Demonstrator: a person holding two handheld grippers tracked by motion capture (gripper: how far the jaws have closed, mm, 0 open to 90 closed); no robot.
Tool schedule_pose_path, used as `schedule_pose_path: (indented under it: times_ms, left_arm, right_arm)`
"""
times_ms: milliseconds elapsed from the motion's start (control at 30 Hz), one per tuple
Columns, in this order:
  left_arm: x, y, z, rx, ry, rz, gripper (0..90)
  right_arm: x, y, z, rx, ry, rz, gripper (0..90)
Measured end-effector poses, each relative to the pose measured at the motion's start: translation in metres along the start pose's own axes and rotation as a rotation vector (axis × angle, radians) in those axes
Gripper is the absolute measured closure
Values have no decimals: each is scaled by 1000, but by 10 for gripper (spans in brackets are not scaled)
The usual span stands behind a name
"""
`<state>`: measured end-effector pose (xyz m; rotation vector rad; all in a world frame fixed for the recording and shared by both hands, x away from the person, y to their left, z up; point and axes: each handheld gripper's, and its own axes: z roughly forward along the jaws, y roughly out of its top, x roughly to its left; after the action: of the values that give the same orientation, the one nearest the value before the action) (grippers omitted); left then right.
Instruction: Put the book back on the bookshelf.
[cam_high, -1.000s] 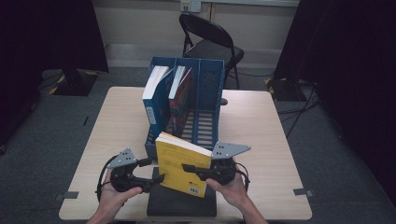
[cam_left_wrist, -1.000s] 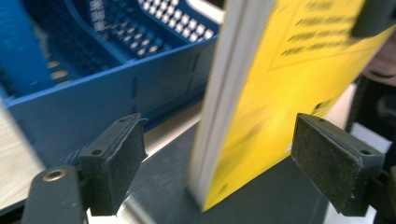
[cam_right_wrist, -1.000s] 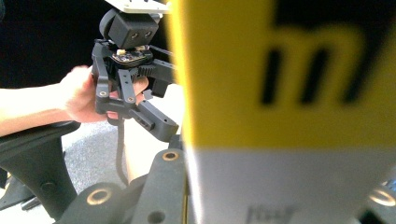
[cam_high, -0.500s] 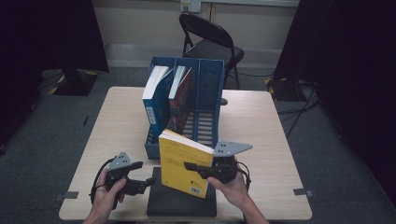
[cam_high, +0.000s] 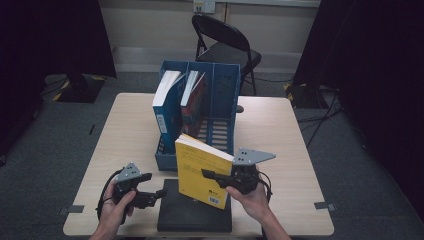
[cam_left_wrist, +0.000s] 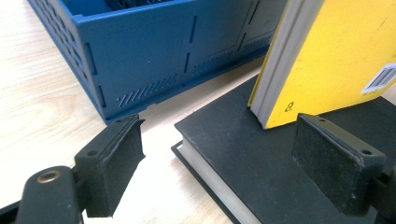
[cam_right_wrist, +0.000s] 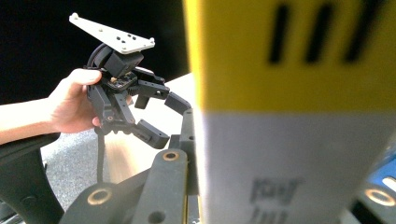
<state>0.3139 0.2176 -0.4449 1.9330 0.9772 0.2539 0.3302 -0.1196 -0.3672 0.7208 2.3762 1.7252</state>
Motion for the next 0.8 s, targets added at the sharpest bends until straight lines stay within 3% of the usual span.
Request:
schedule_pose_path:
  times_ms: [167,267,800]
  left_arm:
    - [3,0,0,-1,7,-21,161]
    - [6,-1,0,4,5,-56,161]
    - [9,-3,-1,19,48,-42,158]
  right_arm:
    - [-1,2,-4,-4,-3,1,757]
    - [-2,4,-4,-6,-14,6,757]
    - [-7,19,-13,-32,-59,13,756]
